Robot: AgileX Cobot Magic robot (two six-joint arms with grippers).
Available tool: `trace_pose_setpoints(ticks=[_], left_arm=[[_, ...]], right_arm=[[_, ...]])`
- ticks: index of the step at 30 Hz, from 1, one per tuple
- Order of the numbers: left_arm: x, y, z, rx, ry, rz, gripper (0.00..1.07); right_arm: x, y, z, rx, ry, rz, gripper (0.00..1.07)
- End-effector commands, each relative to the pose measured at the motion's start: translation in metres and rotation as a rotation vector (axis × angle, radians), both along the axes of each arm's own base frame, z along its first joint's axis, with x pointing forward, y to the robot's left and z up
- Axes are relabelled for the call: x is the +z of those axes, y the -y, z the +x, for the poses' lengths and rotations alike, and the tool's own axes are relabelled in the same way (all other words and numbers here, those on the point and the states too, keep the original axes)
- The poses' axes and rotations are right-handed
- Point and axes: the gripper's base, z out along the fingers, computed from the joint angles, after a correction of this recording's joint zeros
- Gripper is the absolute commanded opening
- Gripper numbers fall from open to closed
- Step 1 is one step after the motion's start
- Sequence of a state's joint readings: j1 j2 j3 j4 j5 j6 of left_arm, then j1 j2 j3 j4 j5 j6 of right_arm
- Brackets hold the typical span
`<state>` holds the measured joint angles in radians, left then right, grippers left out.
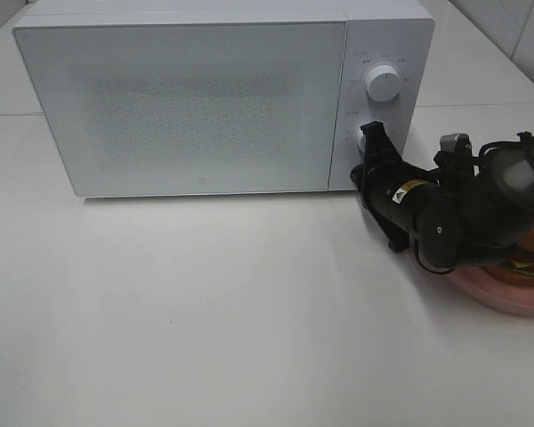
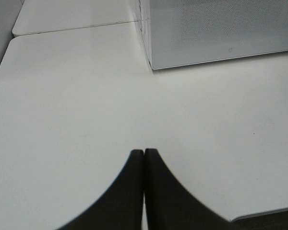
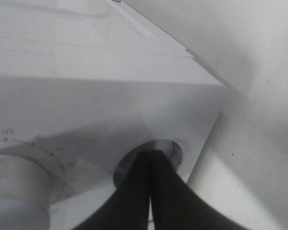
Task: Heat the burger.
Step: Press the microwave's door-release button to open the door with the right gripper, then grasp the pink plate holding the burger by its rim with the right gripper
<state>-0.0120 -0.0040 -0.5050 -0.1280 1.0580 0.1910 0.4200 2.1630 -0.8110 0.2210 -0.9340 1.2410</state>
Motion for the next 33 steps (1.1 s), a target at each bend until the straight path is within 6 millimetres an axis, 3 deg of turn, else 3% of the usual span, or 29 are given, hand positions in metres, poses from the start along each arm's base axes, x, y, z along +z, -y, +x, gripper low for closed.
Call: trace_pose_setpoints(ticks=[1, 10, 17, 26, 30, 33], left_arm=[[0.001, 0.0, -0.003, -0.001, 0.033, -0.004, 0.0], [0.001, 0.0, -0.003, -0.001, 0.033, -0.004, 0.0], [0.001, 0.0, -0.003, -0.001, 0.033, -0.004, 0.0], [0.001, 0.0, -0.003, -0.001, 0.033, -0.004, 0.0], [0.001, 0.0, -0.003, -0.001, 0.033, -0.004, 0.0], [0.001, 0.0, -0.003, -0.001, 0.033, -0.004, 0.0]], right_arm=[[0.025, -0.003, 0.025, -0.028, 0.187, 0.037, 0.01], [0.026, -0.004, 0.026, -0.021, 0.193, 0.031, 0.01], [0.024, 0.0, 0.015, -0.008, 0.133, 0.018, 0.02], [0.031, 0.012, -0.025, 0.039, 0.051, -0.007, 0.04], [0.033, 0.013, -0.046, 0.157, 0.048, -0.064, 0.05], [0.034, 0.01, -0.049, 0.23, 0.072, -0.124, 0.06]])
